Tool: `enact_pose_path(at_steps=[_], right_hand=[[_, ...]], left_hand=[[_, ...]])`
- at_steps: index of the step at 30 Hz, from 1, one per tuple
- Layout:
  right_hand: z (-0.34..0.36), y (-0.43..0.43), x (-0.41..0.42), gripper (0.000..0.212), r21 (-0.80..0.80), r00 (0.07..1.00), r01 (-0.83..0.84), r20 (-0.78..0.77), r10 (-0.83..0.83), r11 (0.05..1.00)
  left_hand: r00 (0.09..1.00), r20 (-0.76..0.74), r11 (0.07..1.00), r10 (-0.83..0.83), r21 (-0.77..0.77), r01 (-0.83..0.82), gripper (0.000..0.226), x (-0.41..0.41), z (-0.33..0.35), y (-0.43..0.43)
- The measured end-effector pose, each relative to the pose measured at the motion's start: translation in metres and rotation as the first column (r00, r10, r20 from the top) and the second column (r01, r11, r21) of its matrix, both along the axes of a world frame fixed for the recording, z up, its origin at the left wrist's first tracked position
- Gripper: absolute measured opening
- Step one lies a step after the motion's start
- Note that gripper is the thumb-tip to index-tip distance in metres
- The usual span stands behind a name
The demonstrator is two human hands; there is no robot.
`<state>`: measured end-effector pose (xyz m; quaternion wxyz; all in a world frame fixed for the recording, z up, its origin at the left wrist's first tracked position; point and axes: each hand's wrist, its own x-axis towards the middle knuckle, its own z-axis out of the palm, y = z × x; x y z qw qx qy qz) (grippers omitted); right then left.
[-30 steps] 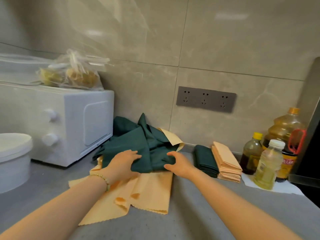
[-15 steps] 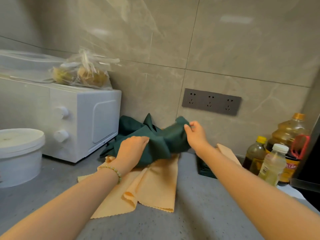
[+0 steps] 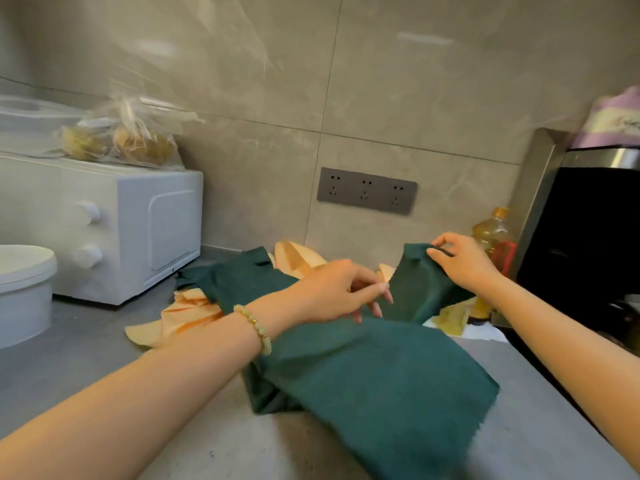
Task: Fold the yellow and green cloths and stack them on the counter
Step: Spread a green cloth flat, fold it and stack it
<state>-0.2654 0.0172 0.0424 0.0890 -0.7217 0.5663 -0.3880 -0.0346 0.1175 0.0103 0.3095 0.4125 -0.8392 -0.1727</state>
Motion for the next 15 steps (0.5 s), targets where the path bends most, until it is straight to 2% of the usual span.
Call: enact_pose_path(at_steps=[2, 5, 9, 11, 13, 15], right_hand=[[-0.02, 0.01, -0.033, 0.005, 0.029, 0.995, 0.047, -0.093, -0.044, 0.998], [-0.034, 0.028, -0.053, 0.007, 0.022, 0.995, -0.021, -0.096, 0.023, 1.0], [-0.021, 0.045, -0.061, 0.017, -0.089, 0.989, -0.022, -0.145, 0.009, 0.996], [-0.02, 0.048, -0.069, 0.018, -0.097, 0.939, 0.099, -0.32, -0.125, 0.99], [-0.026, 0.053, -0.072, 0.022, -0.087, 0.808, 0.218, -0.542, -0.23, 0.972], [-0.043, 0.059, -0.067, 0.033, -0.023, 0.777, 0.159, -0.614, -0.139, 0.987]], left_hand=[[0.997, 0.047, 0.998, 0.057, -0.003, -0.057, 0.028, -0.013, -0.015, -0.008], [0.968, 0.197, 0.985, 0.153, 0.048, -0.166, 0.045, -0.025, -0.034, -0.026], [0.939, 0.334, 0.971, 0.084, 0.183, -0.152, 0.064, -0.053, -0.052, -0.037], [0.891, 0.45, 0.955, 0.056, 0.235, -0.179, 0.063, -0.06, -0.062, -0.039], [0.853, 0.519, 0.945, 0.057, 0.247, -0.214, 0.061, -0.058, -0.073, -0.041], [0.836, 0.544, 0.937, 0.069, 0.253, -0.241, 0.058, -0.053, -0.082, -0.041]])
